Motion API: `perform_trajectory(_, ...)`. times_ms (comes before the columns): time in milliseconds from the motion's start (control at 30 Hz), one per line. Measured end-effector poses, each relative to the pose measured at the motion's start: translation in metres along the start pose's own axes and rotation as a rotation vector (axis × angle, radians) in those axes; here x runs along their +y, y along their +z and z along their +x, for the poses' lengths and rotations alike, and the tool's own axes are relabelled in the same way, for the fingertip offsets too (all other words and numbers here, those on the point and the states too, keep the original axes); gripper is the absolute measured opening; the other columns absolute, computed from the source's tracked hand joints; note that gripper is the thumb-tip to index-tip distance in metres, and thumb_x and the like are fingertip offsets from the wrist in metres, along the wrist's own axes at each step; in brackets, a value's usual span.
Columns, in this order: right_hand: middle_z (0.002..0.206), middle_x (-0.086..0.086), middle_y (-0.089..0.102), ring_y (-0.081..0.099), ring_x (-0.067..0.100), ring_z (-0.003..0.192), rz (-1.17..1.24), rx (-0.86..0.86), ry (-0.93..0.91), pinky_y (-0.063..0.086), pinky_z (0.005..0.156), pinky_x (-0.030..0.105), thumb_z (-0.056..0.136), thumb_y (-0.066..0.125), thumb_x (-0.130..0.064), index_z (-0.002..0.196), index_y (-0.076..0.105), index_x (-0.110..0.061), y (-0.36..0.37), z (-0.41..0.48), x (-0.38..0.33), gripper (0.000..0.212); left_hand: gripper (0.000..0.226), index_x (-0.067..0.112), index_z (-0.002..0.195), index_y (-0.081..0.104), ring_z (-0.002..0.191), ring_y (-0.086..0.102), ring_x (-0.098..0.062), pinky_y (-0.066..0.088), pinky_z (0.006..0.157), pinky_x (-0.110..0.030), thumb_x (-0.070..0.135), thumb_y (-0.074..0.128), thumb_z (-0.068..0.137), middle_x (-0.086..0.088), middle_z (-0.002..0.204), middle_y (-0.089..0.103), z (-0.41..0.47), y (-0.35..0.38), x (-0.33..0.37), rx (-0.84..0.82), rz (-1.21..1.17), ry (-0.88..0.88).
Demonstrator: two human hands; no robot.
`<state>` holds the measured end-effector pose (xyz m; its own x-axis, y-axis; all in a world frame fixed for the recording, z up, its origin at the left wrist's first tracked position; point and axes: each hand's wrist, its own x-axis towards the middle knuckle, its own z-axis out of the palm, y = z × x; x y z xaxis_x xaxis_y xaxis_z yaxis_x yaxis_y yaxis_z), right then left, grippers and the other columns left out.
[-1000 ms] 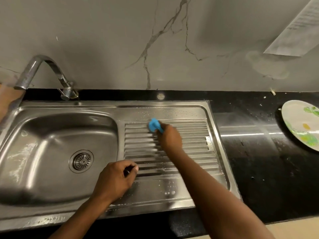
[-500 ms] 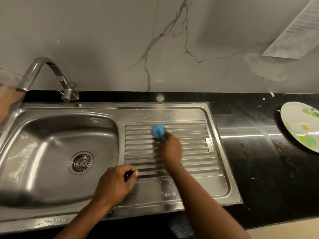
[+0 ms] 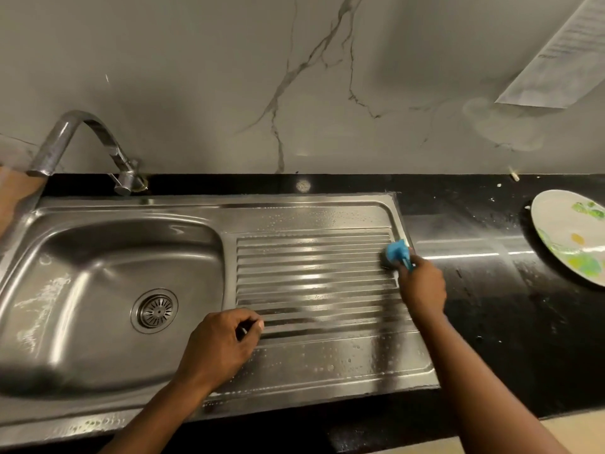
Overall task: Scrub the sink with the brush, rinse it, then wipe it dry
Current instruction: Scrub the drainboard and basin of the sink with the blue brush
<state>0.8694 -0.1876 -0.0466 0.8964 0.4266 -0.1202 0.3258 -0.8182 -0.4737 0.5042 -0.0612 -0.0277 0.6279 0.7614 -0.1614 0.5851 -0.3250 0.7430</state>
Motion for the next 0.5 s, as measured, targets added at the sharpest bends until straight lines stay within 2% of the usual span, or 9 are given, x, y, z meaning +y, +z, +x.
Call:
perform_trajectory(67,0.1,0.006,0.071,0.064,0.016,0.08,0.011,0.025,0.047,0.05,0.065,0.031,0.102,0.062,-0.027,0.129,0.067,-0.015,0.0,0.008,0.0,0.029,0.007,0.038,0.089,0.077,0.076,0.069,0.003,0.055,0.066,-0.018,0.039,0.072,0.094,0.028,0.079,0.071,-0.001,-0.001,-0.001,0.005,0.003,-0.004)
perform_trajectory(133,0.106,0.006,0.072,0.062,0.014,0.083,0.081,0.025,0.061,0.046,0.066,0.03,0.103,0.06,-0.024,0.127,0.066,-0.016,0.015,0.001,-0.021,0.026,0.008,0.039,0.089,0.077,0.075,0.069,0.003,0.056,0.065,-0.021,0.04,0.071,0.094,0.028,0.079,0.071,-0.003,0.0,-0.003,0.014,0.001,-0.007)
perform_trajectory(200,0.101,0.0,0.072,0.061,0.007,0.078,0.166,-0.01,0.016,0.043,0.061,0.025,0.105,0.058,-0.026,0.118,0.067,-0.022,0.036,-0.019,-0.052,0.017,0.009,0.038,0.088,0.076,0.074,0.069,0.002,0.058,0.065,-0.025,0.041,0.071,0.095,0.028,0.078,0.071,-0.007,0.0,-0.003,0.016,0.005,-0.016)
perform_trajectory(300,0.087,-0.007,0.069,0.057,-0.003,0.069,0.177,-0.135,-0.151,0.041,0.057,0.015,0.107,0.054,-0.031,0.109,0.064,-0.033,0.071,-0.062,-0.102,0.01,0.01,0.039,0.085,0.074,0.072,0.068,-0.001,0.058,0.064,-0.029,0.04,0.07,0.094,0.026,0.077,0.07,-0.012,0.0,-0.004,0.022,0.022,-0.021)
perform_trajectory(333,0.085,-0.01,0.068,0.056,-0.005,0.068,0.187,-0.184,-0.203,0.04,0.056,0.012,0.108,0.054,-0.031,0.114,0.064,-0.036,0.081,-0.077,-0.119,0.012,0.01,0.039,0.085,0.074,0.071,0.068,-0.001,0.058,0.064,-0.03,0.04,0.07,0.094,0.026,0.077,0.07,-0.013,0.001,-0.004,0.021,0.026,-0.026)
perform_trajectory(400,0.098,-0.008,0.07,0.06,0.002,0.074,0.156,-0.274,-0.317,0.043,0.063,0.013,0.107,0.055,-0.025,0.137,0.059,-0.035,0.101,-0.103,-0.15,0.032,0.009,0.039,0.084,0.074,0.072,0.068,0.001,0.057,0.064,-0.027,0.039,0.072,0.093,0.027,0.077,0.07,-0.014,0.001,-0.005,0.023,0.032,-0.036)
perform_trajectory(433,0.109,-0.004,0.071,0.064,0.008,0.082,0.109,-0.314,-0.369,0.047,0.067,0.018,0.106,0.056,-0.023,0.148,0.052,-0.032,0.109,-0.113,-0.163,0.043,0.009,0.039,0.084,0.074,0.072,0.068,0.001,0.056,0.064,-0.026,0.039,0.073,0.093,0.027,0.077,0.07,-0.014,0.0,-0.005,0.026,0.032,-0.039)
perform_trajectory(500,0.118,0.002,0.071,0.068,0.015,0.09,0.041,-0.365,-0.427,0.049,0.069,0.026,0.104,0.059,-0.022,0.155,0.045,-0.031,0.12,-0.117,-0.175,0.055,0.008,0.038,0.086,0.075,0.072,0.068,0.001,0.057,0.064,-0.027,0.039,0.072,0.093,0.026,0.076,0.071,-0.013,-0.002,-0.005,0.025,0.033,-0.046)
